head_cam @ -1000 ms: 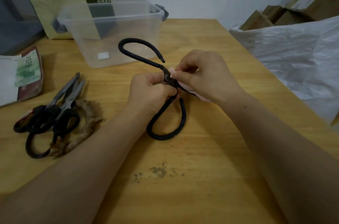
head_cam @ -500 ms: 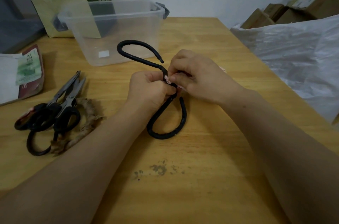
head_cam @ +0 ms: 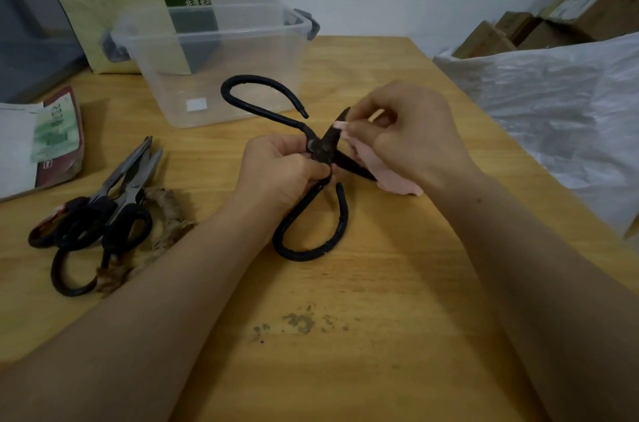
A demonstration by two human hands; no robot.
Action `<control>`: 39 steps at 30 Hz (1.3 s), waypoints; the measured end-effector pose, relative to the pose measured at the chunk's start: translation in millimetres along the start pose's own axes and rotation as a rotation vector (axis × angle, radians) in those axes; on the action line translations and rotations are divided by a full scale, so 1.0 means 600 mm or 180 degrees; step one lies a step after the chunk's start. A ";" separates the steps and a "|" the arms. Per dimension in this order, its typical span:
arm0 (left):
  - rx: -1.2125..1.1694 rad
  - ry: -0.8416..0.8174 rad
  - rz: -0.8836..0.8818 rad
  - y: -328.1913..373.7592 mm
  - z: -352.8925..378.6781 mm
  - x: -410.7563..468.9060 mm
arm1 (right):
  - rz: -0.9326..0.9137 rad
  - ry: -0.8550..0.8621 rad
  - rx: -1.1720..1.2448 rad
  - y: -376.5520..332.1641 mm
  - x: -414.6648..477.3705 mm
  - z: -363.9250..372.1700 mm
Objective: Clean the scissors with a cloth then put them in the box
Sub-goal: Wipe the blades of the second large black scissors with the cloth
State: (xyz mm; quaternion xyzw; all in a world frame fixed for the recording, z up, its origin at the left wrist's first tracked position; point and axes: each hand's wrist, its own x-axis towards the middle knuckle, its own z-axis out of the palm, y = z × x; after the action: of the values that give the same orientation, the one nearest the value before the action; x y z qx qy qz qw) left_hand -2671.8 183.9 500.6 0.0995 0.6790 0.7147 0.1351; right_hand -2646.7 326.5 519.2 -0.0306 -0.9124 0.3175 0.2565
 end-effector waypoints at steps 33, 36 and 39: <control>0.0235 -0.0032 0.0254 -0.011 0.005 -0.001 | 0.0291 -0.0223 0.0974 0.002 -0.002 0.061; 0.0179 0.0000 0.0206 -0.010 0.006 -0.001 | 0.0557 -0.0140 0.0981 -0.002 0.006 0.061; 0.0009 0.0003 0.0091 -0.006 0.013 -0.006 | 0.0820 0.0399 0.0740 0.013 0.015 0.035</control>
State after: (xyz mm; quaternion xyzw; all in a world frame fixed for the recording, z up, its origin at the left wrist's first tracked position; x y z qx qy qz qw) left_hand -2665.8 190.5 497.5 0.1091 0.6785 0.7157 0.1244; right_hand -2665.7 322.5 504.6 -0.1371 -0.8403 0.4485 0.2719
